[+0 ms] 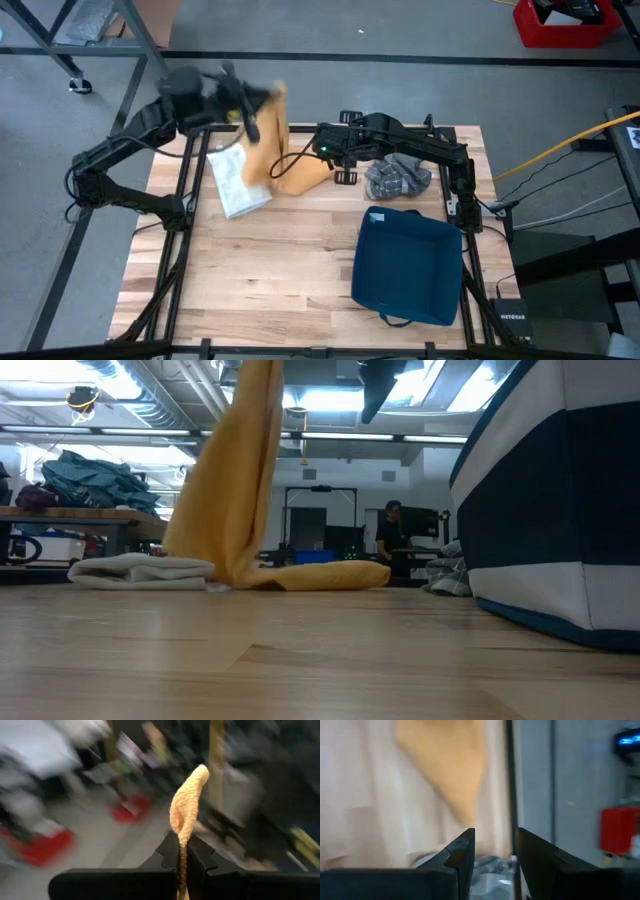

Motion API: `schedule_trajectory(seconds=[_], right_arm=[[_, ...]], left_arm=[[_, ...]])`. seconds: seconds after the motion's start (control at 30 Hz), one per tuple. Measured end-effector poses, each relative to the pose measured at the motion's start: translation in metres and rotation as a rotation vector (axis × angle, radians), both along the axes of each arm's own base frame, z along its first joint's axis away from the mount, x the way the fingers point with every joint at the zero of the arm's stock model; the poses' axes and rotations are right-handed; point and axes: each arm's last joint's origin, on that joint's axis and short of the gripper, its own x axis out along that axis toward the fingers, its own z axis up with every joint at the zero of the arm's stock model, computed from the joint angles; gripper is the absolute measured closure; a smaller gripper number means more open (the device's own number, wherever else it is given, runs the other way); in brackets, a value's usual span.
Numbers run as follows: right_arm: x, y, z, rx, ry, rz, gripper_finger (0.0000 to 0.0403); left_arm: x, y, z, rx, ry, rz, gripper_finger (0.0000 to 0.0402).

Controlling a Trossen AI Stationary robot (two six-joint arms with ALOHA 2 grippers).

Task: Fold towel
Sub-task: Fold the yellow towel

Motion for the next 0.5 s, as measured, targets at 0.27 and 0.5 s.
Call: schedule_trajectory(seconds=[0.27, 0.5], right_arm=[[0.004, 0.005, -0.001, 0.301, -0.072, 0.110, 0.0259], [0.016, 0.007, 0.004, 0.382, -0.221, 0.146, 0.0259]], left_arm=[[0.012, -0.024, -0.046, -0.142, 0.306, -0.233, 0.0401], [0.025, -0.036, -0.082, -0.157, 0.446, -0.294, 0.0401]])
